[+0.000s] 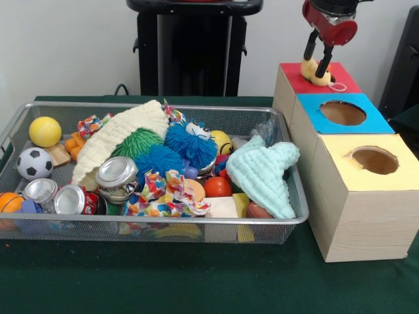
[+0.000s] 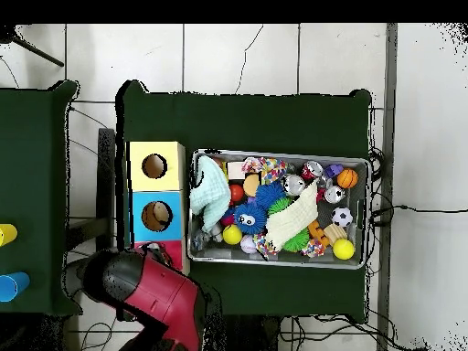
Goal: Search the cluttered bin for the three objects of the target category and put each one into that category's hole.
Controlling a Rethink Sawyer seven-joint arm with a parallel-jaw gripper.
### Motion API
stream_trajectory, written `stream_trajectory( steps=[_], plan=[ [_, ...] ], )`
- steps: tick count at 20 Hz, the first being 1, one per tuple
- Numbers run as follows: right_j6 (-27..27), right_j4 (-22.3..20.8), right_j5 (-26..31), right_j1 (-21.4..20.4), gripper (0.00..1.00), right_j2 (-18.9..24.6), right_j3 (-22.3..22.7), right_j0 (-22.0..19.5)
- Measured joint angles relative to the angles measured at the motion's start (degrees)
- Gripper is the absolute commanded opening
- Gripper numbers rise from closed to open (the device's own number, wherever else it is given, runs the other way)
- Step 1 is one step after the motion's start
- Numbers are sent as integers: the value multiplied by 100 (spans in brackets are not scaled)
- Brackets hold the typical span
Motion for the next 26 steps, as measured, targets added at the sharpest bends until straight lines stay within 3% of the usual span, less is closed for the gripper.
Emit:
stream_trajectory(
  steps=[26],
  plan=[
    [0,-1,185,-129,100,222,56,-263]
  ],
)
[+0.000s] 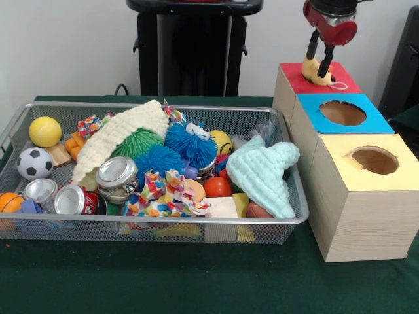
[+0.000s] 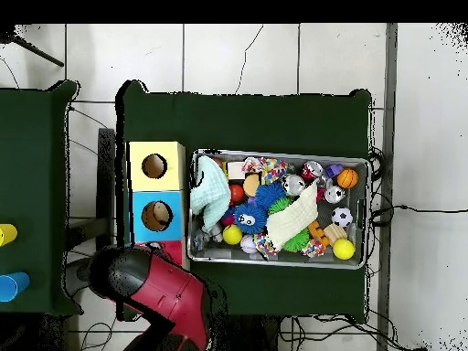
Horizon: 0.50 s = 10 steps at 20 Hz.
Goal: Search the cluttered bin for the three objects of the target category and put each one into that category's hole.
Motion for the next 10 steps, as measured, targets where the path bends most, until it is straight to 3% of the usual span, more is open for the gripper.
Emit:
stream_trajectory(
  steps=[10],
  plan=[
    [0,271,4,-118,100,763,331,-758]
  ],
)
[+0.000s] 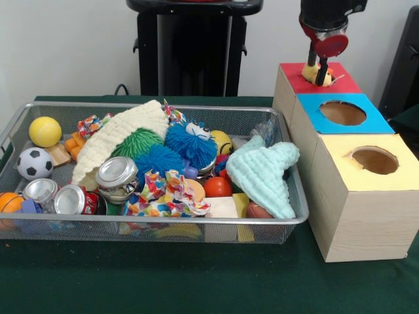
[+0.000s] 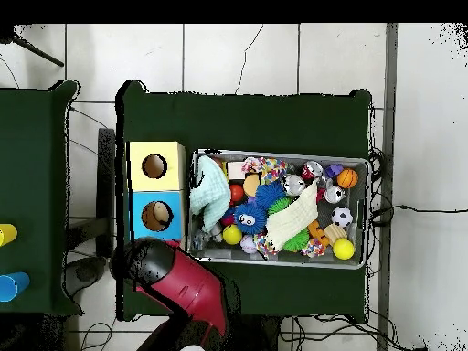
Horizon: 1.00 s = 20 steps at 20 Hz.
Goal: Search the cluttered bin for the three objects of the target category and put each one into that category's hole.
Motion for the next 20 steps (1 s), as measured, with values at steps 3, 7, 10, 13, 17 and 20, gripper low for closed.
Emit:
stream_trajectory(
  steps=[3,7,10,13,17,20],
  plan=[
    [0,64,-1,-40,100,156,75,-135],
    [0,121,-2,-190,100,435,221,-356],
    [0,121,-2,-299,100,568,280,-431],
    [0,121,-2,-354,100,650,291,-450],
    [0,64,-25,-397,100,766,292,-437],
    [0,-226,-223,-283,100,620,214,-301]
  ],
)
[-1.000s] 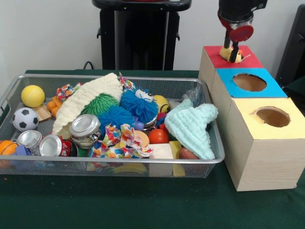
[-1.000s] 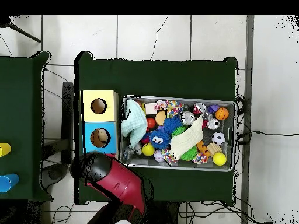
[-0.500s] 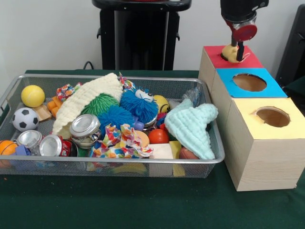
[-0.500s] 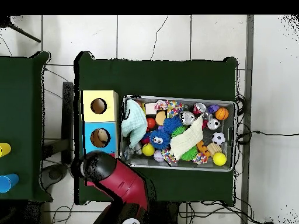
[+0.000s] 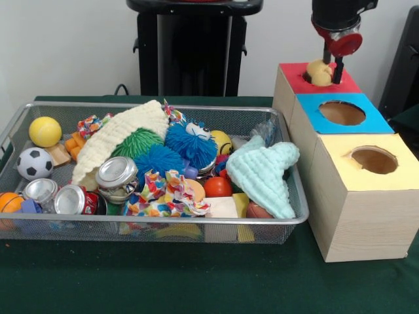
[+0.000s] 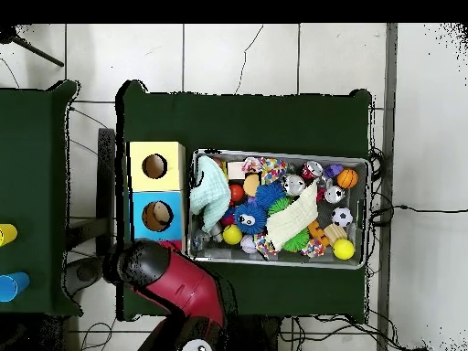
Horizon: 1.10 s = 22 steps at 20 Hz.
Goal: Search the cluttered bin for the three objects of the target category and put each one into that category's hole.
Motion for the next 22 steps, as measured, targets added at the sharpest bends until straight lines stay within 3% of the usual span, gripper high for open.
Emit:
stream_trajectory(
  steps=[9,22],
  plan=[
    [0,-847,-306,262,100,-791,-648,618],
    [0,-1028,-238,165,100,-1235,-804,394]
  ],
)
